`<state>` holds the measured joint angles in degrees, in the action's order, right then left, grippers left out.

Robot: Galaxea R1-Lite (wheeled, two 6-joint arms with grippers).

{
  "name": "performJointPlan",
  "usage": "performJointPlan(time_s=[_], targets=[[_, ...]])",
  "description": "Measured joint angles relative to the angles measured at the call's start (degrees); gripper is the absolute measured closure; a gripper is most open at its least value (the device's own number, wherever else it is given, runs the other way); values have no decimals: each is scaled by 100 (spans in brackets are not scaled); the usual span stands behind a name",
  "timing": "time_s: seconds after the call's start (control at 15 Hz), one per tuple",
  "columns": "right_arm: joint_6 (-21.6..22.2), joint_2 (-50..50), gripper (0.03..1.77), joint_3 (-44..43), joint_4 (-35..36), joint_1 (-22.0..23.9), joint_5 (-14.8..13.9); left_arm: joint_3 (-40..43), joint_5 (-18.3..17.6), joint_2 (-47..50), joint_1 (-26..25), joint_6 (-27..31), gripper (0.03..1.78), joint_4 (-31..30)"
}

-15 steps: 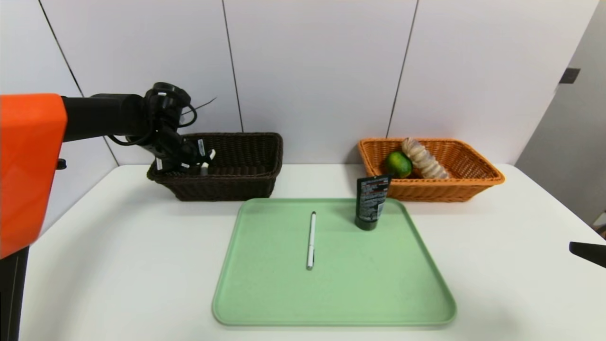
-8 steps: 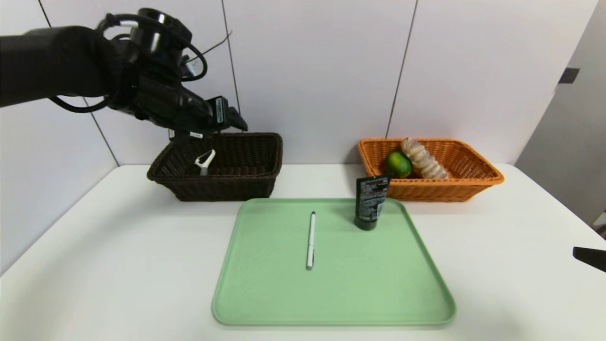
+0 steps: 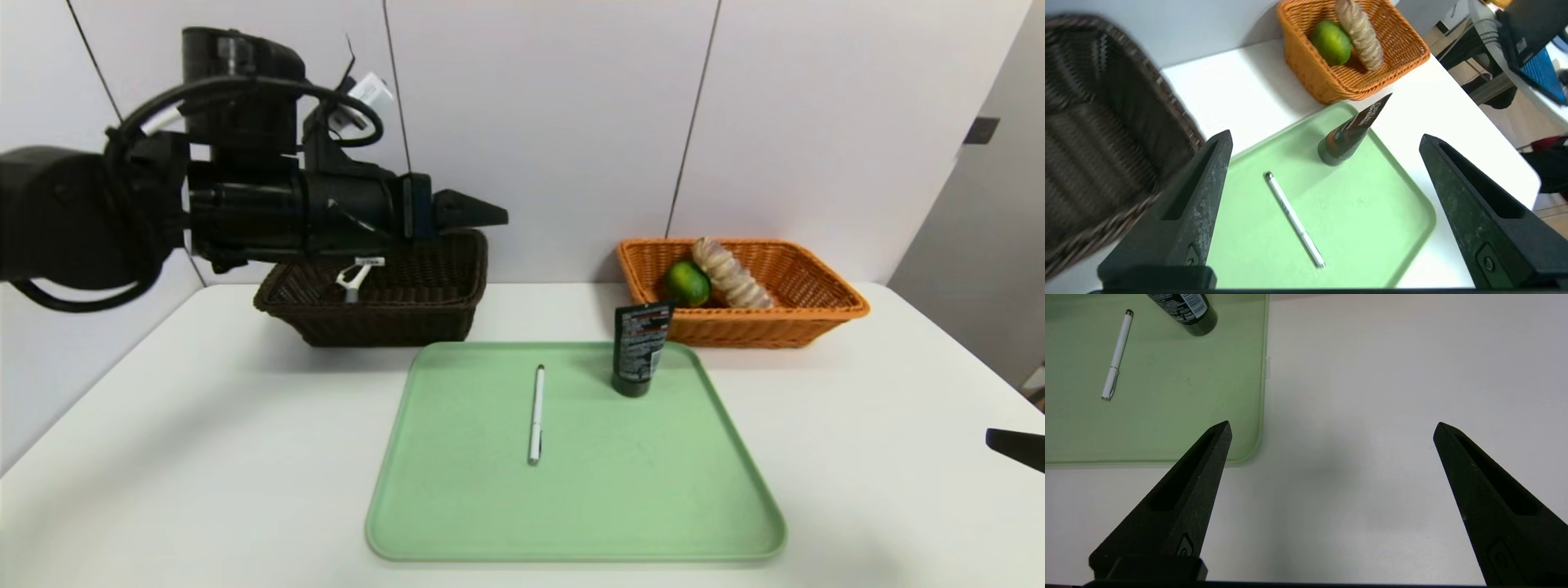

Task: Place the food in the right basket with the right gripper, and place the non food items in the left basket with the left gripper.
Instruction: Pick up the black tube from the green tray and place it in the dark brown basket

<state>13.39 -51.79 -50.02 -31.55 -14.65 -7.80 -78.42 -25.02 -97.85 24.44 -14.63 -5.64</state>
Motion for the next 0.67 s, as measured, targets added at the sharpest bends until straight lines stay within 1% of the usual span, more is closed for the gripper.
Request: performJointPlan(time_s=[0.07,0.13,0.2,0.27,0.4,0.67], targets=[[0,0,9,0,0,0,0,321,184,0,130,232,18,-553],[-2,-2,9,-1,0,2,1,541,492,-22,290,510,17,-976],[-7,-6,9,-1,0,5,1,664,730,-55,430,700,16,-1152],[-9,-13,9,-1,0,5,0,729,831,-93,551,756,16,-1189],[-5,-24,9,-1,0,7,1,773,879,-171,730,777,15,-1202],[-2,-28,9,18,7,10,-7,784,1196,-230,885,769,14,-1187]])
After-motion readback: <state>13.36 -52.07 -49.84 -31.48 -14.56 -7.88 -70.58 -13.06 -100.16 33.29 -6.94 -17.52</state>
